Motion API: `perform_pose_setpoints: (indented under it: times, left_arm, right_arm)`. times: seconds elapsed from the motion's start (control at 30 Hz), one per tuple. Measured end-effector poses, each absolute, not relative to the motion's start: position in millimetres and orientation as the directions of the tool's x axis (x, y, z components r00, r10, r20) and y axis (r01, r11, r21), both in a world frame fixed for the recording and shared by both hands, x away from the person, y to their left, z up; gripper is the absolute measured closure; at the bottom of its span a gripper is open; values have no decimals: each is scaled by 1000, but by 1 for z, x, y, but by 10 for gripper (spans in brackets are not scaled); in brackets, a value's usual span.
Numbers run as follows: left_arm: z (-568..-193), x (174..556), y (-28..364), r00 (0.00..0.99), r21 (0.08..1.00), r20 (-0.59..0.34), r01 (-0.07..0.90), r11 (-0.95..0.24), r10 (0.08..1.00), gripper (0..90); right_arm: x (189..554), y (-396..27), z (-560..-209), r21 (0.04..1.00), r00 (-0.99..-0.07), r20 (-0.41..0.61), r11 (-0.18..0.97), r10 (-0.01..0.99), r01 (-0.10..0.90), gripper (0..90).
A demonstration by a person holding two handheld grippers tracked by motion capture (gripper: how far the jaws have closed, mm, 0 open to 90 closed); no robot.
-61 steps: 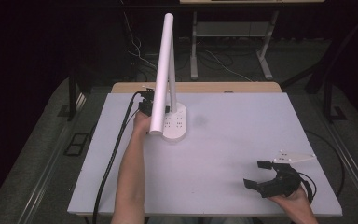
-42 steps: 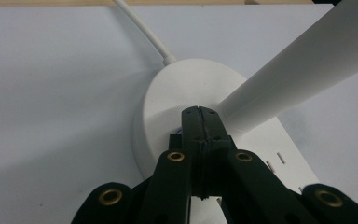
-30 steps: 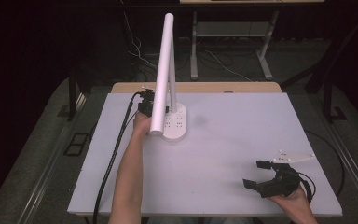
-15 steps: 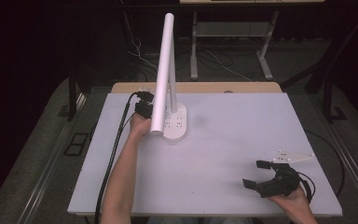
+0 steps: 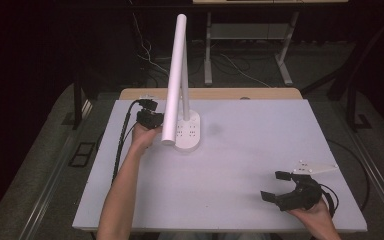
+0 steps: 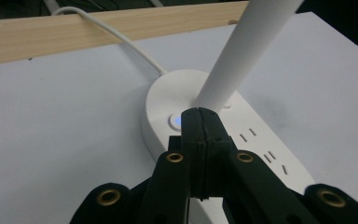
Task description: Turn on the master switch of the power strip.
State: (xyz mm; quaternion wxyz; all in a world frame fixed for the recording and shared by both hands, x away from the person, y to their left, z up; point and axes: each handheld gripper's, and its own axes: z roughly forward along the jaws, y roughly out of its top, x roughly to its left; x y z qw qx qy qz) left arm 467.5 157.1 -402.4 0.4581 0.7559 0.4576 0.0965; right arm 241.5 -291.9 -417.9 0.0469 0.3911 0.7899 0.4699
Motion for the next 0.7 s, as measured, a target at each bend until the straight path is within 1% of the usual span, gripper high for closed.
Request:
perform_pose_setpoints:
  times: [0.03, 0.07, 0.1, 0.2, 0.27, 0.33, 0.43, 0.53, 0.57, 0.67, 0.7]
  left_arm:
    - [-401, 465, 159, 566, 783, -274, 600, -161, 778, 896]
    - [-400, 464, 160, 566, 783, -282, 602, -154, 775, 824]
    - [-399, 462, 162, 566, 781, -292, 607, -150, 771, 771]
    - [-396, 456, 168, 589, 789, -305, 597, -148, 749, 652]
    - [-394, 451, 171, 597, 791, -325, 597, -136, 734, 542]
    - [-392, 447, 173, 603, 792, -333, 596, -133, 725, 413]
    - [-389, 438, 175, 616, 790, -340, 597, -139, 711, 260]
    - [-386, 431, 176, 643, 799, -334, 581, -155, 690, 140]
    - [-384, 428, 176, 644, 799, -335, 581, -155, 687, 117]
    - [-380, 419, 175, 634, 794, -333, 588, -155, 698, 0]
    - [-379, 415, 174, 631, 794, -329, 588, -157, 703, 0]
  right_arm:
    - [241, -292, -418, 780, -689, 292, 252, 663, 573, 0]
    - [241, -292, -418, 780, -689, 293, 251, 663, 573, 0]
    - [241, -292, -418, 780, -688, 294, 250, 663, 574, 0]
    - [241, -292, -418, 780, -688, 293, 250, 664, 574, 0]
    - [241, -292, -417, 780, -688, 291, 252, 665, 573, 0]
    - [241, -292, -417, 781, -689, 289, 253, 664, 571, 0]
    - [242, -292, -417, 782, -691, 287, 254, 663, 569, 0]
    - [242, -292, -417, 784, -692, 288, 252, 662, 568, 0]
    - [242, -292, -417, 784, -693, 288, 253, 661, 566, 0]
    - [241, -292, -416, 784, -694, 292, 251, 658, 568, 0]
    - [241, -292, -416, 785, -695, 290, 251, 658, 566, 0]
